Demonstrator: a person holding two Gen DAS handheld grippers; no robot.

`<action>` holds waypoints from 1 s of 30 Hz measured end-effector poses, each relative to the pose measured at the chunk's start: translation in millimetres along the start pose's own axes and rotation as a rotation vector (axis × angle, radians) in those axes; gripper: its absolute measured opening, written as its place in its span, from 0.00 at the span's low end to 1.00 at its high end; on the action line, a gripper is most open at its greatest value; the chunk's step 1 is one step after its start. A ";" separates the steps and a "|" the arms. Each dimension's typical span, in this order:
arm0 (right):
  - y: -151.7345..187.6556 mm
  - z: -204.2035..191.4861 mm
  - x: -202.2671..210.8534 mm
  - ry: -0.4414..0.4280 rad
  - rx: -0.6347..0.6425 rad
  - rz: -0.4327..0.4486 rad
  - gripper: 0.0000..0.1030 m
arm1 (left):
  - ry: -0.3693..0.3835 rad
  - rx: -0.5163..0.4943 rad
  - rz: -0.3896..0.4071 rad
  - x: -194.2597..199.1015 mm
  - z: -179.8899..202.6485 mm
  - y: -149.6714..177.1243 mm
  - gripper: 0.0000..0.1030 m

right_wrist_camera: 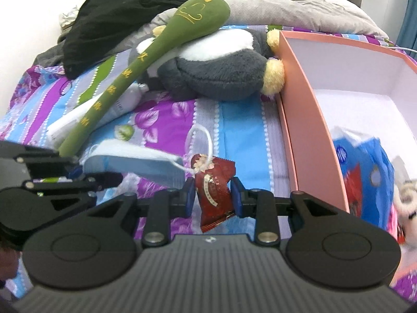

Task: Organize soft objects
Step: 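Lift the mask with the left gripper while the right lifts the packet toward the box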

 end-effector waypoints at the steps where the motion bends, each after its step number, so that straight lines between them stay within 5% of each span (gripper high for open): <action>1: 3.6 -0.5 4.6 -0.004 -0.001 0.000 0.32 | 0.001 0.019 -0.004 3.4 2.2 5.4 0.10; 12: 38.4 1.6 44.4 -0.013 -0.021 -0.001 0.32 | 0.001 0.238 0.004 46.2 18.1 56.9 0.10; 30: 77.7 3.0 124.8 -0.031 -0.014 0.090 0.32 | -0.027 0.367 0.059 131.2 62.6 103.4 0.10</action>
Point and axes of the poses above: each gripper's, at about its wrist camera, not at the fingertips, and x roughly against the way its jaws point, z to its right, y to its underside, the point moved 6 cm from there along -x, roughly the way its jaws point, and after that the axes turned 12 degrees about -x, right-handed, at the moved point
